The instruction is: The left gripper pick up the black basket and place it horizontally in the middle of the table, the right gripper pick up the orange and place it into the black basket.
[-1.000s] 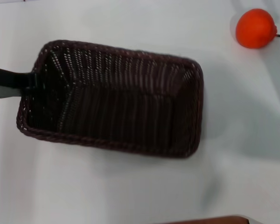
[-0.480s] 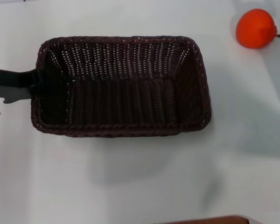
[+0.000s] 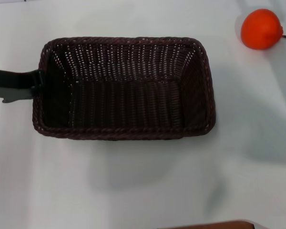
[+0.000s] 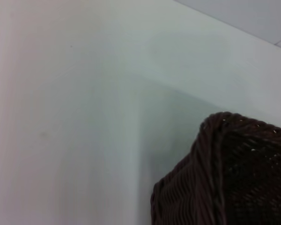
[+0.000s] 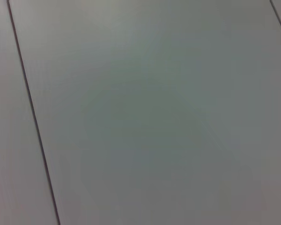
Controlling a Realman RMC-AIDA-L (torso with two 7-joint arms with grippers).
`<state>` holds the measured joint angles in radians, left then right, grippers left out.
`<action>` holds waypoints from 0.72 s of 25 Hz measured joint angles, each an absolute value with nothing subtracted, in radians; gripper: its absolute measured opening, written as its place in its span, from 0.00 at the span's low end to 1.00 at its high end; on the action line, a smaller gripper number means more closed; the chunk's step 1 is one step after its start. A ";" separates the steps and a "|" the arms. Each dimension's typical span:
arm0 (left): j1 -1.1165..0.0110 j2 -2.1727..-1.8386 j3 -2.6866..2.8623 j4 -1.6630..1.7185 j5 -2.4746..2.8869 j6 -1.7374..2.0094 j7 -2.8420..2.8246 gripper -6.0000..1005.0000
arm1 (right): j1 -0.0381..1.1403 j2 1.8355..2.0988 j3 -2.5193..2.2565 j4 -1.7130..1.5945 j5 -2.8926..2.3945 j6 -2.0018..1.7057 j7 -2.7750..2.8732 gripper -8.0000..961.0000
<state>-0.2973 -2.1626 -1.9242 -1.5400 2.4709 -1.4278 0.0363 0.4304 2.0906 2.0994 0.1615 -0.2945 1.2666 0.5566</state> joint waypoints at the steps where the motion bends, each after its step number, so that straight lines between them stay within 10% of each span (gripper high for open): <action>1: -0.296 -2.163 -1.928 -1.540 2.465 -1.434 0.042 0.20 | 0.427 2.091 2.098 0.161 -0.296 1.265 0.556 0.82; 18: -0.281 -2.164 -2.289 -1.531 2.232 -1.448 0.370 0.83 | 0.409 2.086 2.060 0.137 -0.299 1.013 0.520 0.82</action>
